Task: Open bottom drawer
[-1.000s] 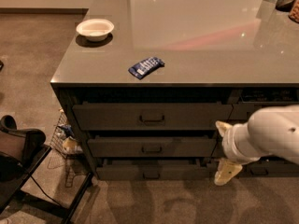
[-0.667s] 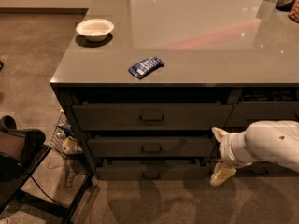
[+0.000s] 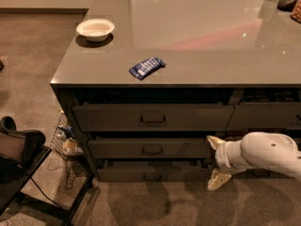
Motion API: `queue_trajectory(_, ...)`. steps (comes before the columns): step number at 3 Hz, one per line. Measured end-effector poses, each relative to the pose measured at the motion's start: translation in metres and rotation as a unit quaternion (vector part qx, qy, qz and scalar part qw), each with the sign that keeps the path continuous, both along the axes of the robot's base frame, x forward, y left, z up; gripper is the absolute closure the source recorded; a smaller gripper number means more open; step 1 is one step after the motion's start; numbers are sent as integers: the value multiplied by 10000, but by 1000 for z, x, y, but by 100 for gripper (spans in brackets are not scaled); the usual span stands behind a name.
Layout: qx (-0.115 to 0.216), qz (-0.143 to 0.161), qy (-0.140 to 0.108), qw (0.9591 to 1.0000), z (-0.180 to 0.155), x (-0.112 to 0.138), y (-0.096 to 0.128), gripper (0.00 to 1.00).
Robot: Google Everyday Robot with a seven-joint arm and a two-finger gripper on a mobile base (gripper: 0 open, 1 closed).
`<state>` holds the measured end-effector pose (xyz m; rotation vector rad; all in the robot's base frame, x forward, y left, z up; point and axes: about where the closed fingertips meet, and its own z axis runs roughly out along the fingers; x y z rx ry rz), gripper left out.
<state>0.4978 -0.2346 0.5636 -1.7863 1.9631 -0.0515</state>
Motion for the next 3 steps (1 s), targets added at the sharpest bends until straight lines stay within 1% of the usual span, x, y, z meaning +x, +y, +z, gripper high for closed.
queue_trajectory(1, 9, -83, 155, 9998, -23, 1, 1, 0)
queue_trajectory(2, 233, -158, 268, 9992, -87, 14, 12, 0)
queue_trajectory(3, 641, -229, 252, 9974, -144, 29, 15, 0)
